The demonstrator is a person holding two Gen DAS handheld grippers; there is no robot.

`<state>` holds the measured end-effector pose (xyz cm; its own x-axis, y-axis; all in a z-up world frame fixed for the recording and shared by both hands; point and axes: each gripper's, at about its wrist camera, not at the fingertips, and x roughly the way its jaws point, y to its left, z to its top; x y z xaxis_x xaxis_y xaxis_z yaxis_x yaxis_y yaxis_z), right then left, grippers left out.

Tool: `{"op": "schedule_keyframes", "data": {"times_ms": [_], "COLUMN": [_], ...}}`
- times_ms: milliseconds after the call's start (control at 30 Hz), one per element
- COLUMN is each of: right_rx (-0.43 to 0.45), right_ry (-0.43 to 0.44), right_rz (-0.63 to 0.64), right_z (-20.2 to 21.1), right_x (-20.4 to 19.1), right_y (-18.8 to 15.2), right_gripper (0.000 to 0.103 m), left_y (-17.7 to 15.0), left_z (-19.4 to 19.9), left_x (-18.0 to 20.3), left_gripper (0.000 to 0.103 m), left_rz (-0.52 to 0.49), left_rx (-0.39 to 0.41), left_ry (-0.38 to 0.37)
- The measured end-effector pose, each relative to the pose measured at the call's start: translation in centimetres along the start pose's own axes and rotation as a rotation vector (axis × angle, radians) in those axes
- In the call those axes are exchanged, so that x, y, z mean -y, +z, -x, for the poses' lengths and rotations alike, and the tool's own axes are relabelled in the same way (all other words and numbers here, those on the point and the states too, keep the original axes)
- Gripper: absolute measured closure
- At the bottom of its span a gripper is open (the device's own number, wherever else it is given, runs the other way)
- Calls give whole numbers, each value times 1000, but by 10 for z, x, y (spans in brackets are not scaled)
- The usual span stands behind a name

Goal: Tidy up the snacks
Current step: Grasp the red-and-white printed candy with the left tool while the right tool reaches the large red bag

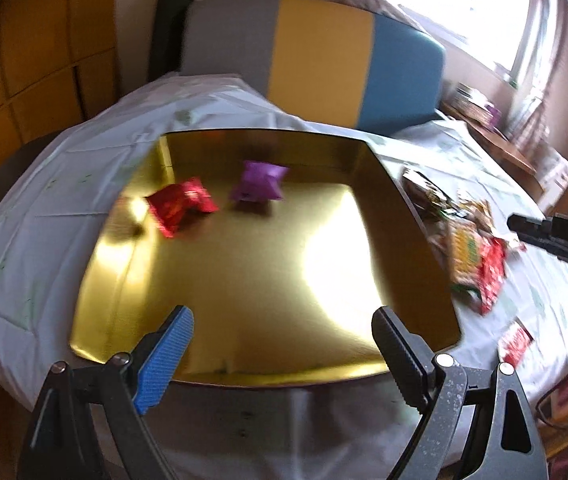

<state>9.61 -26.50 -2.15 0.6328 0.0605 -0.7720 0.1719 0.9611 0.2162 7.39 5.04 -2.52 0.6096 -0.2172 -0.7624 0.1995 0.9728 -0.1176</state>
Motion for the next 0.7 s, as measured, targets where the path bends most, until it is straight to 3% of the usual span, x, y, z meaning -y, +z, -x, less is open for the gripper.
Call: {"op": "schedule_keyframes", "data": {"times_ms": [300, 500, 700], "right_rx": [-6, 7, 15], "right_ry": [-102, -107, -107], "right_rz": [-212, -273, -316], "right_z": [24, 28, 32], "right_x": [100, 128, 146], "right_y": [-46, -57, -62], "right_gripper": [61, 61, 61], "left_y": [-4, -13, -19], "left_z": [5, -4, -32], "left_x": [74, 156, 218], "left_gripper": [12, 12, 12], "left_rz": [-185, -402, -533], "left_rx": [-22, -53, -128], "left_ry": [-177, -301, -406]}}
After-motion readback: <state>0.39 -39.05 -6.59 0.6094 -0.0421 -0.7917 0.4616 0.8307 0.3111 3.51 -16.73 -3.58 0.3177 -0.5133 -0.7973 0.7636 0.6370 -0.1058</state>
